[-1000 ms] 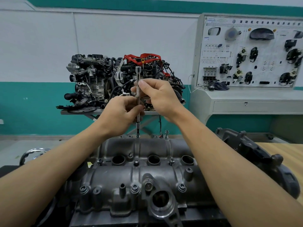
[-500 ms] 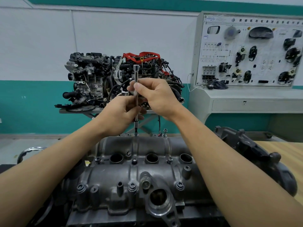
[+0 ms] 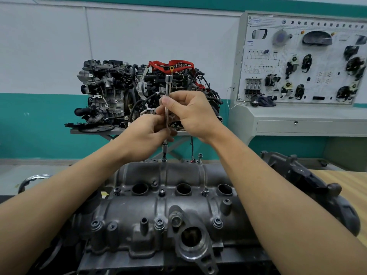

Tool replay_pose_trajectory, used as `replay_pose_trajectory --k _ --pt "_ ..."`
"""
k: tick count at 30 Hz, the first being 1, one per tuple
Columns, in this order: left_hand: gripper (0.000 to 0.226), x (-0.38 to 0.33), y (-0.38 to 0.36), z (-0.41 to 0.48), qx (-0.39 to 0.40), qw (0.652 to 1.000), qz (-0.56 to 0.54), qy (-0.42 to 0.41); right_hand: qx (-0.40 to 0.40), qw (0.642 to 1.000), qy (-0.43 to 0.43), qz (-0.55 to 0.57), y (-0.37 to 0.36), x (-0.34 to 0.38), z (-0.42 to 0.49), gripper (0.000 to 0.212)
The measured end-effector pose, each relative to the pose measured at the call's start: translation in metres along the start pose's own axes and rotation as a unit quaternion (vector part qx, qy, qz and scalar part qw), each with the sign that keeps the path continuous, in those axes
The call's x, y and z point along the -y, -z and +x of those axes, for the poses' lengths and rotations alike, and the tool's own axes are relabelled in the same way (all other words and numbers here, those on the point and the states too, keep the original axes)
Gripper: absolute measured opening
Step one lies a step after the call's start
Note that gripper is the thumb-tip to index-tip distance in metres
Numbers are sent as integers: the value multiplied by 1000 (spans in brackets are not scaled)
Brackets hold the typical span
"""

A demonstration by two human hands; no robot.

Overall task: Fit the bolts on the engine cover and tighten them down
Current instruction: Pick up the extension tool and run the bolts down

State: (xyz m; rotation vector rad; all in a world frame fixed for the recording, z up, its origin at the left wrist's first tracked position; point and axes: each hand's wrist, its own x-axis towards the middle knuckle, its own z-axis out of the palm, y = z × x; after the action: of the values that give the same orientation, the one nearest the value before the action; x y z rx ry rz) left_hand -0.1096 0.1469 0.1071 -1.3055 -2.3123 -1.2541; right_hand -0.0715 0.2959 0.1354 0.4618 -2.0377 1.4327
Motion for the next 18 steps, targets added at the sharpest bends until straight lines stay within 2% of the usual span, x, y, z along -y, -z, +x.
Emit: replay_pose_trajectory --k 1,4,6,8,10,13,16,18 --pt "14 0 0 0 -5 1000 18 1 -26 1000 6 -16 -1 -1 0 16" --pt "20 0 -1 0 -67 997 25 -1 -104 992 13 -63 -1 -3 0 32" --pt "12 0 0 1 -82 996 37 -7 -87 995 -2 -49 0 -2 0 25" --pt "14 -1 0 1 -50 998 29 -10 -32 999 -18 -9 1 1 -1 12" --pt "20 -2 -1 0 -16 1000 11 -14 -4 1000 -13 7 1 1 0 11" --pt "15 -2 -1 -1 -14 999 36 -9 -28 1000 8 -11 -1 3 -2 16" --pt "23 -3 -1 0 -70 996 55 2 -70 997 23 -35 -4 4 -4 21" --pt "15 -3 0 1 -69 997 46 7 -77 996 17 -40 -4 4 -3 24"
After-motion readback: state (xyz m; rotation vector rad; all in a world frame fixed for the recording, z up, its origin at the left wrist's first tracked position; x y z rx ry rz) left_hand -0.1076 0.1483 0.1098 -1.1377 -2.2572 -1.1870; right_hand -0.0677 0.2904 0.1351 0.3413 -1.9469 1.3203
